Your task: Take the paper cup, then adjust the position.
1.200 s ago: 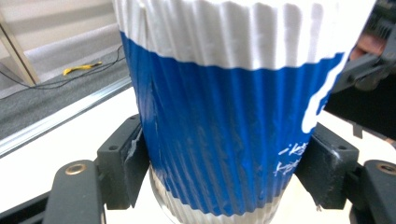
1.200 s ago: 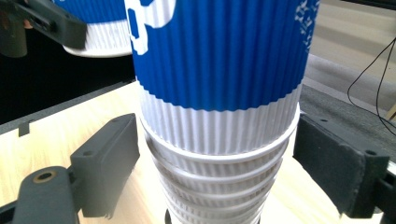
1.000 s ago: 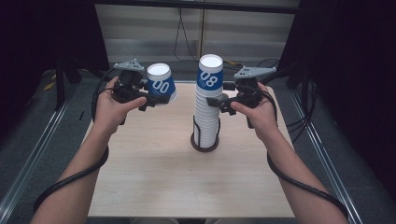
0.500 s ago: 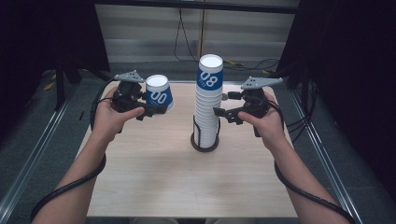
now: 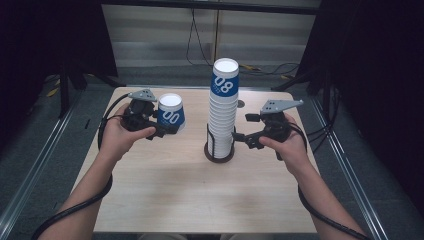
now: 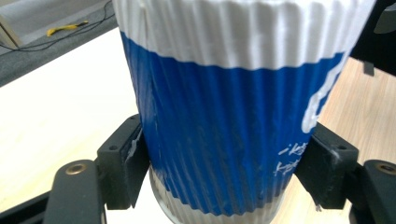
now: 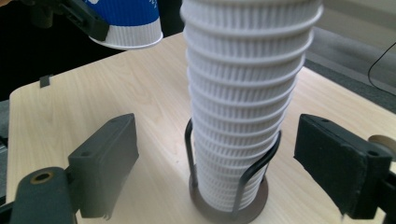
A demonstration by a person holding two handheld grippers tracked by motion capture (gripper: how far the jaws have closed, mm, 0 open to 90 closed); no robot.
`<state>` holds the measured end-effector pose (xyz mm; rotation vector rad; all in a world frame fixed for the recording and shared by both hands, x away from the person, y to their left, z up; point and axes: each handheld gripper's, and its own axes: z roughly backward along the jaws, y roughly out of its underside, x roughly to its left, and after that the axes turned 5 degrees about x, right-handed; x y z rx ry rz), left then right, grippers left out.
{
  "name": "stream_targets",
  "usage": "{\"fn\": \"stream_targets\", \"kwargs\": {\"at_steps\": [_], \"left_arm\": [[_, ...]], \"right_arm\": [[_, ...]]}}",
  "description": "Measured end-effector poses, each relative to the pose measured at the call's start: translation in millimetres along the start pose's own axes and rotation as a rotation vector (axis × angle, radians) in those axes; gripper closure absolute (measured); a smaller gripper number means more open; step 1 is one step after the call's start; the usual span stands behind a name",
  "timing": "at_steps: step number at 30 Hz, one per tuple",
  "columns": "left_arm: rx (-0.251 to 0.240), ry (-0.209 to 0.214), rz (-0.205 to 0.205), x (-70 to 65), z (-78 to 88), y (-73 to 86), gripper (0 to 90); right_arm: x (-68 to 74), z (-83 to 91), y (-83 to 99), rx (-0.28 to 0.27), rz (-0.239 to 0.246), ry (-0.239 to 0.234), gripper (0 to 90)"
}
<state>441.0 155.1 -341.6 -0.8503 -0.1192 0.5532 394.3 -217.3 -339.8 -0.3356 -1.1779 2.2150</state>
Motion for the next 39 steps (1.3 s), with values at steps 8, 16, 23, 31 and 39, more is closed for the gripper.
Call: {"fn": "stream_targets", "kwargs": {"at_steps": [8, 16, 23, 31, 39], "left_arm": [[0.062, -0.002, -0.025, -4.6, -7.1, 11.8, 26.7], [0.09, 0.014, -0.041, -10.3, -13.0, 21.3, 26.7], [0.162, 0.032, -0.081, -20.0, -20.8, 32.8, 26.7], [0.235, 0.045, -0.132, -28.2, -30.1, 37.7, 26.6], [0.303, 0.066, -0.163, -40.0, -38.3, 37.4, 26.6]], "right_arm": [[10.0, -4.7, 14.6, 0.008, 0.02, -0.026, 12.8], [18.2, -9.6, 21.8, 0.017, 0.036, -0.044, 12.8], [24.9, -16.5, 32.8, 0.032, 0.047, -0.082, 12.8], [29.5, -24.3, 45.9, 0.06, 0.055, -0.107, 12.8], [34.1, -29.0, 53.2, 0.067, 0.068, -0.125, 12.8]]}}
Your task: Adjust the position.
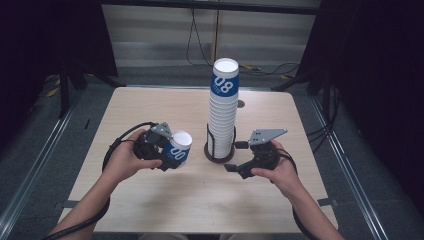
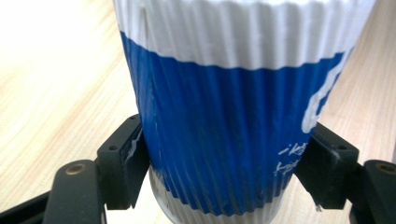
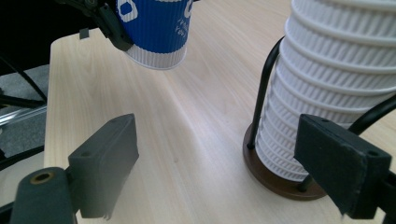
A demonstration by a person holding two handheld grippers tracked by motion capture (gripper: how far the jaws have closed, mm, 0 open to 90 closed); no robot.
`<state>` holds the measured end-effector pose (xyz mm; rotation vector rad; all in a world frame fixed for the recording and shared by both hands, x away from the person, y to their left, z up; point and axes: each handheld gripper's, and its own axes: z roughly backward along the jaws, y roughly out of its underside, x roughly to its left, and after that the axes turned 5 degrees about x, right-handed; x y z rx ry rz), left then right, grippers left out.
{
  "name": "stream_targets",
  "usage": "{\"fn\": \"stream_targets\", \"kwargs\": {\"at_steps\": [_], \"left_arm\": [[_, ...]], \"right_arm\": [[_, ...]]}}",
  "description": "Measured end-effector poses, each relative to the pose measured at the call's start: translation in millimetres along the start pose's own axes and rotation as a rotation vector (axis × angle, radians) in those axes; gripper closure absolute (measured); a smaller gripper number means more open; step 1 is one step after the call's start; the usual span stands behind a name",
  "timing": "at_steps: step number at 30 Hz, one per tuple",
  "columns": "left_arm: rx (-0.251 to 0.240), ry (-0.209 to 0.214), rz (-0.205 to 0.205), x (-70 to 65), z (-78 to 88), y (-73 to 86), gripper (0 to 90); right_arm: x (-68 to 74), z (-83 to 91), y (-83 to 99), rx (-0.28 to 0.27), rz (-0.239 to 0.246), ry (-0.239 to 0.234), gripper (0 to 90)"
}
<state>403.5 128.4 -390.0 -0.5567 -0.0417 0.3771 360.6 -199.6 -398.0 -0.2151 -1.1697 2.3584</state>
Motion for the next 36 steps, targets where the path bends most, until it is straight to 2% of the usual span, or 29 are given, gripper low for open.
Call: {"fn": "stream_targets", "kwargs": {"at_steps": [2, 3, 5, 10, 11, 12, 14, 30, 34, 36], "left_arm": [[0.012, 0.005, -0.012, -1.9, -2.4, -0.8, 26.6], [0.037, 0.003, -0.036, -1.7, -2.5, -1.2, 26.5], [0.029, 0.014, -0.024, -4.8, -5.4, -1.3, 26.5], [0.079, 0.016, -0.052, -8.3, -8.4, -2.3, 26.6], [0.096, 0.012, -0.071, -7.9, -8.2, -2.7, 26.6], [0.091, 0.012, -0.056, -9.5, -9.5, -2.6, 26.6], [0.106, 0.016, -0.062, -10.6, -10.9, -3.4, 26.6], [0.207, 0.017, -0.131, -24.8, -19.3, -16.2, 26.6], [0.223, 0.013, -0.142, -28.7, -21.0, -20.9, 26.6], [0.248, 0.013, -0.164, -29.4, -21.5, -24.1, 26.6]], "right_arm": [[0.7, -1.1, 1.4, 0.004, 0.001, 0.0, 12.8], [1.2, -2.0, 2.1, 0.0, -0.001, -0.005, 12.8], [1.9, -3.3, 3.6, 0.0, 0.002, -0.008, 12.9], [4.8, -7.7, 6.5, 0.015, 0.013, -0.017, 12.9], [5.6, -8.7, 7.2, 0.016, 0.016, -0.022, 12.9], [6.2, -9.0, 7.7, 0.016, 0.016, -0.022, 12.9], [7.3, -10.4, 9.2, 0.018, 0.019, -0.026, 12.9], [14.8, -17.7, 16.3, 0.037, 0.051, -0.05, 13.0], [15.6, -18.0, 17.3, 0.051, 0.053, -0.03, 13.0], [15.2, -17.3, 17.5, 0.045, 0.051, -0.037, 13.0]]}}
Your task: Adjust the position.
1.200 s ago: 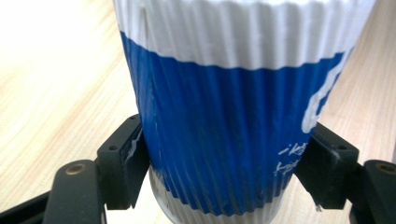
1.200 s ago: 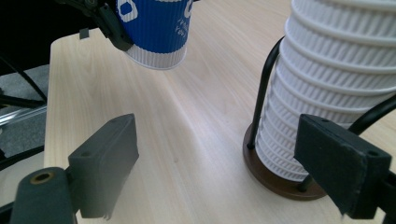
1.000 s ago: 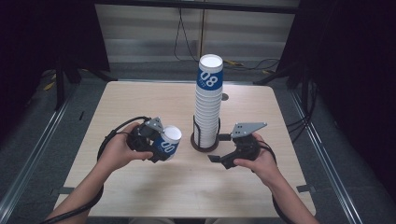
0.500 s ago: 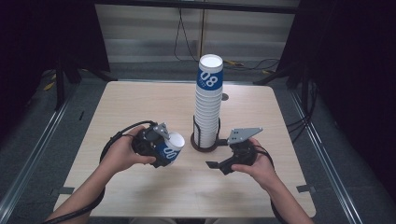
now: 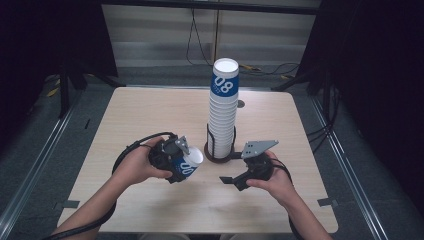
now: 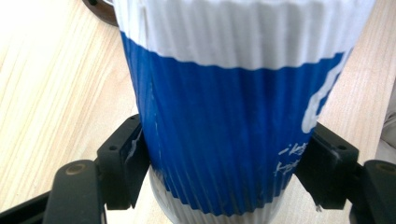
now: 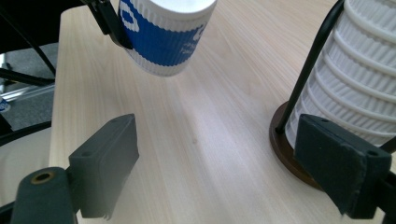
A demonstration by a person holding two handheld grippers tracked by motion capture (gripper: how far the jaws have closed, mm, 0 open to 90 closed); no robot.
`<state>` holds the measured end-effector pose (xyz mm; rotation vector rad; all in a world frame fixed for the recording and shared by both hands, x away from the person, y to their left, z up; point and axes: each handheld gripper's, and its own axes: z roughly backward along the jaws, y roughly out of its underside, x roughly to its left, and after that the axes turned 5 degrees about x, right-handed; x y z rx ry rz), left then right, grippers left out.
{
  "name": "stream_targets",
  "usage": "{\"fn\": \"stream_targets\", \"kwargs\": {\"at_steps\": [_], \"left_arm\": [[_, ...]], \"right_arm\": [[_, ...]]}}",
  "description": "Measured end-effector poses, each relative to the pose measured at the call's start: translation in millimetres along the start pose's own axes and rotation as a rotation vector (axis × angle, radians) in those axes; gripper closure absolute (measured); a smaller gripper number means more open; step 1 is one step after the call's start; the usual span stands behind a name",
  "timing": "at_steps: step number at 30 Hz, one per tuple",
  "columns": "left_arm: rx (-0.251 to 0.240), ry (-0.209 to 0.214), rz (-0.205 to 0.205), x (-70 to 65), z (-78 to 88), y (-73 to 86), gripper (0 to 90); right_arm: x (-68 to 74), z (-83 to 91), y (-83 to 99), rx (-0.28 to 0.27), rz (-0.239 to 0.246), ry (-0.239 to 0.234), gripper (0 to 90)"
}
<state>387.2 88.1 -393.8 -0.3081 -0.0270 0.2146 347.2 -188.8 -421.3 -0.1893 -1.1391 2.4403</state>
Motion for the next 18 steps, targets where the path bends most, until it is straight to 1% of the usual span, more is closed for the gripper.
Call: {"fn": "stream_targets", "kwargs": {"at_steps": [1, 2, 3, 4, 5, 7, 8, 9, 10, 11, 14, 15, 17, 18], "left_arm": [[0.015, 0.0, -0.004, -1.0, -0.1, -2.1, 26.6], [0.015, -0.001, -0.004, -1.7, -0.5, -3.4, 26.6], [0.021, -0.001, -0.015, -1.9, -0.6, -5.0, 26.7], [0.039, -0.002, -0.028, -1.4, 0.5, -6.8, 26.7], [0.043, -0.003, -0.043, -1.0, 1.0, -8.9, 26.7], [0.048, -0.002, -0.038, -2.4, 1.9, -11.5, 26.7], [0.054, -0.006, -0.048, -2.2, 2.6, -13.3, 26.7], [0.06, -0.005, -0.047, -3.3, 2.6, -14.6, 26.7], [0.067, 0.0, -0.054, -4.1, 2.4, -16.2, 26.7], [0.071, -0.005, -0.061, -5.1, 2.0, -17.7, 26.7], [0.091, 0.0, -0.077, -7.5, 1.4, -22.4, 26.7], [0.087, -0.002, -0.076, -8.2, 0.5, -23.4, 26.7], [0.095, 0.006, -0.083, -8.9, -1.5, -26.0, 26.7], [0.098, 0.004, -0.092, -9.1, -2.4, -27.0, 26.7]], "right_arm": [[-0.1, 0.3, 0.0, -0.001, 0.0, 0.0, 13.0], [-0.2, 0.4, -0.1, 0.001, 0.002, 0.001, 13.1], [-0.1, 0.4, -0.2, 0.0, 0.002, 0.0, 13.1], [0.2, 0.3, -0.2, -0.003, 0.002, -0.004, 13.1], [0.4, 0.1, -0.2, -0.004, 0.003, -0.007, 13.1], [1.0, -0.5, -0.1, -0.002, 0.008, -0.009, 13.1], [1.1, -0.9, 0.0, -0.002, 0.012, -0.009, 13.1], [1.3, -1.2, 0.1, -0.002, 0.01, -0.01, 13.1], [1.5, -1.5, 0.3, -0.001, 0.008, -0.007, 13.1], [1.5, -1.8, 0.4, 0.001, 0.01, -0.005, 13.1], [1.9, -2.8, 0.9, -0.003, 0.008, -0.011, 13.1], [2.1, -2.9, 0.9, -0.001, 0.01, -0.011, 13.1], [2.5, -3.3, 0.9, -0.005, 0.009, -0.017, 13.1], [2.8, -3.5, 0.8, -0.007, 0.009, -0.019, 13.1]]}}
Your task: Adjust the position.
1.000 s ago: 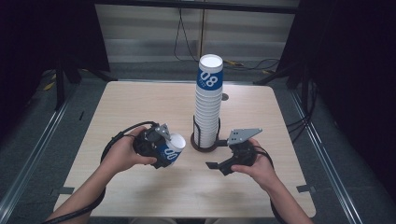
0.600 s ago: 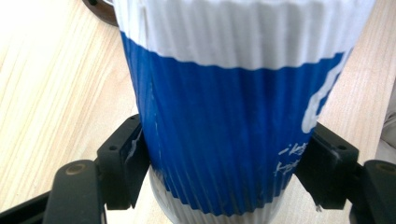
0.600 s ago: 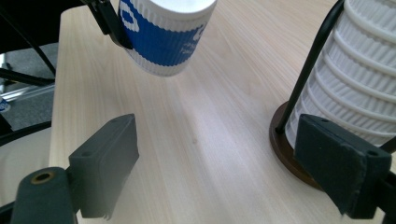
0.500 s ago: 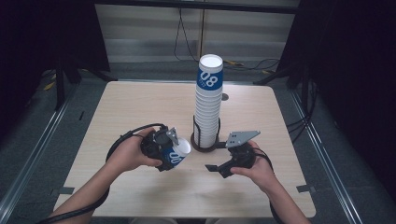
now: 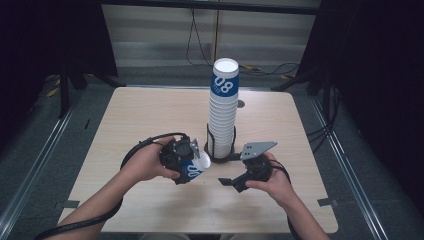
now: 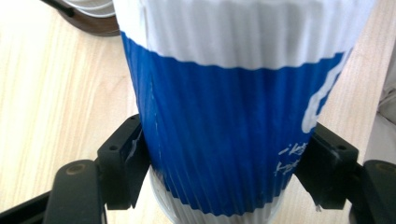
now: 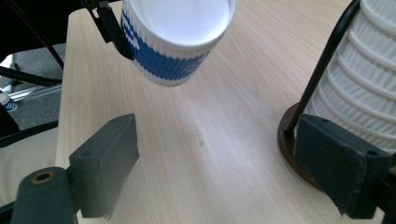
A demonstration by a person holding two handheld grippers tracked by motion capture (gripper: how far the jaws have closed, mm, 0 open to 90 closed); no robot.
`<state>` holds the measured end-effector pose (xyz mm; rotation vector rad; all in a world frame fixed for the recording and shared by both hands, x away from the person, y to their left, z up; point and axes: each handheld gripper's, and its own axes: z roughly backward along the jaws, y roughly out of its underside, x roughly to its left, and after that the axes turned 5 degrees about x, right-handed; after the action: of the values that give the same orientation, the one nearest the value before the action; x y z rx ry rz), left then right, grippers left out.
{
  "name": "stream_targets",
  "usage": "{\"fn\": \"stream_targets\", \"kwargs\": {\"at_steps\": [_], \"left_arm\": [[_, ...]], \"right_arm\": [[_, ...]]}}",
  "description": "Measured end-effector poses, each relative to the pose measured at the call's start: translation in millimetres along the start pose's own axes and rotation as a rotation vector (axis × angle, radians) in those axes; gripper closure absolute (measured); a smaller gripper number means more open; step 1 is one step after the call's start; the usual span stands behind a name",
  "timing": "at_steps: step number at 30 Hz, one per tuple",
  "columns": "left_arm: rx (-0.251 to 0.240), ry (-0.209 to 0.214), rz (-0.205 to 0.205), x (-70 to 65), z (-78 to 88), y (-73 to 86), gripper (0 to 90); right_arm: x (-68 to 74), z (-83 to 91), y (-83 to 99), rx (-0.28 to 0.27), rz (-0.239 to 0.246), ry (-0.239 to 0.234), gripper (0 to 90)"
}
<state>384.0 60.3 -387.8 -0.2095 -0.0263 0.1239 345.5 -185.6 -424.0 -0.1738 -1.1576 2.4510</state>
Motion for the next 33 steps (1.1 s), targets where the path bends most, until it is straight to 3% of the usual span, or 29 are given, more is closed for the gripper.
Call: {"fn": "stream_targets", "kwargs": {"at_steps": [9, 21, 33], "left_arm": [[0.042, 0.016, -0.032, -3.2, -5.2, -9.5, 27.0], [0.071, 0.037, -0.037, -3.8, -7.6, -14.4, 27.0], [0.121, 0.044, -0.068, -5.3, -10.8, -23.1, 27.2]], "right_arm": [[3.1, -4.1, -0.8, 0.011, 0.015, -0.021, 13.3], [4.1, -6.9, 0.3, 0.015, 0.02, -0.037, 13.2], [4.4, -9.3, 1.5, 0.026, 0.022, -0.058, 13.4]]}}
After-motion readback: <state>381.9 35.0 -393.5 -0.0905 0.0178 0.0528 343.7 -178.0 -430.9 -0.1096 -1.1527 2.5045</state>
